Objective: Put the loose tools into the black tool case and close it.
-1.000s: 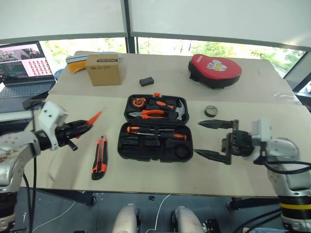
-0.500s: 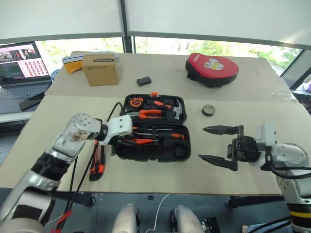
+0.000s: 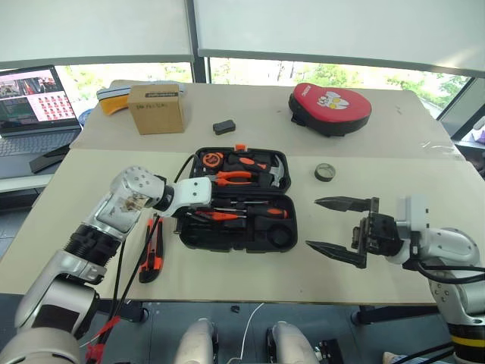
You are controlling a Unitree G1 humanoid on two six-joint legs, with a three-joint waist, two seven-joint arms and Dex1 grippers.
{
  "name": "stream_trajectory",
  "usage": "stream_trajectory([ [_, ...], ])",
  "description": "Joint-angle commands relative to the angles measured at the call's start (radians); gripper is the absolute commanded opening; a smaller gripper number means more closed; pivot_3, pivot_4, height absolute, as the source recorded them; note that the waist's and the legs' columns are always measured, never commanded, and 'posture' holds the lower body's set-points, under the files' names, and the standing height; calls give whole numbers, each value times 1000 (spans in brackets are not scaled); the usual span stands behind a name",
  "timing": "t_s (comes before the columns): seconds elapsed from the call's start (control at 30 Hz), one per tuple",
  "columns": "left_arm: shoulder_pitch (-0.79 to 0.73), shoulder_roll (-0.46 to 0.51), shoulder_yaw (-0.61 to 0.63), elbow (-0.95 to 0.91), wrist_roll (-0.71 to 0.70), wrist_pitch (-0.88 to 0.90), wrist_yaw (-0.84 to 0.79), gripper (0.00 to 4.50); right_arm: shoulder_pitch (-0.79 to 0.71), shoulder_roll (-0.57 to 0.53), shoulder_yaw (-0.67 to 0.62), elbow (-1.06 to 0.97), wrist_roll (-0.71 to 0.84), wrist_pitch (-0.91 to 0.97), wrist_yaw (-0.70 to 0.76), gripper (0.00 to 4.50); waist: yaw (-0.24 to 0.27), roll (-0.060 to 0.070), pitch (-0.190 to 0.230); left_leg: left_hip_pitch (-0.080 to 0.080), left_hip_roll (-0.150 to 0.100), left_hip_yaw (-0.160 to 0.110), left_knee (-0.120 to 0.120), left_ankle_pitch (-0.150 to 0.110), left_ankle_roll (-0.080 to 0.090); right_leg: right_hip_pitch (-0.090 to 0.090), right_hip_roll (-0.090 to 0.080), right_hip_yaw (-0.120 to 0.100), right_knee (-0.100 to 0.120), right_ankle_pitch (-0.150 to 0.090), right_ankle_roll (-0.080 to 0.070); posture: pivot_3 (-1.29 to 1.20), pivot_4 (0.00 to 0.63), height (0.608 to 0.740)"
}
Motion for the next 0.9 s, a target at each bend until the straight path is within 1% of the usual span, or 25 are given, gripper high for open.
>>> stream_trajectory([
  [0.03,4,10,-36,21,47,-7,-46,459,-14,5,-7,-29,6,4,-13,4500,-1,0,0,0,0,0,0,0,0,0,0,0,0,0,0,0,150,740],
  [0.23,-15,-24,-46,65,74,13,-55,459,-29,14,9,-22,1,2,-17,4500,-4,0,0,1,0,0,0,0,0,0,0,0,1,0,0,0,150,740],
  [0.33,-10,-42,-20,61,54,50,-51,459,-35,19,14,-20,-1,2,-19,4500,-2,0,0,1,0,0,0,0,0,0,0,0,1,0,0,0,150,740],
  [0.37,-7,-48,-4,57,42,49,-46,1473,-36,21,17,-19,-3,1,-19,4500,-2,0,0,1,0,0,0,0,0,1,0,0,1,0,0,0,150,740],
  [0.4,-7,-57,21,58,23,29,-36,1686,-39,24,20,-17,-5,0,-19,4500,-2,0,0,1,0,0,0,0,0,0,0,0,1,0,0,0,150,740],
  [0.47,-5,-70,73,49,-26,-14,-38,2464,-42,29,25,-14,-7,-2,-19,4500,-2,0,0,1,0,0,0,0,0,0,0,0,1,0,0,0,150,740],
  [0.53,-1,-76,129,21,-79,-16,-39,3236,-48,32,31,-10,-8,-2,-20,4500,-1,0,0,0,0,0,0,0,0,0,0,1,1,0,0,0,150,740],
  [0.67,20,-67,222,-49,-188,26,-52,3236,-69,46,31,2,0,5,-35,4500,0,0,0,0,1,-1,2,0,0,0,0,0,2,0,0,0,150,740],
  [0.77,58,-49,257,-40,-184,-1,-21,3236,-71,52,44,14,-10,-4,-22,4500,0,0,0,0,1,-1,2,0,0,0,0,0,2,0,0,0,150,740],
  [0.83,86,-57,274,-19,-183,-29,-1,2723,-79,57,51,25,-15,-9,-18,4500,0,0,0,0,1,-1,2,0,0,0,0,0,2,0,0,0,150,740],
  [0.87,100,-63,281,-19,-196,-18,1,2560,-84,60,55,30,-17,-11,-17,4500,-1,0,0,0,1,-1,2,0,0,0,0,0,2,0,0,0,150,740],
  [0.9,111,-75,288,-6,-199,-25,16,2236,-91,63,59,35,-19,-13,-16,4500,0,0,0,0,1,-1,2,0,0,0,0,0,2,0,0,0,150,740],
])
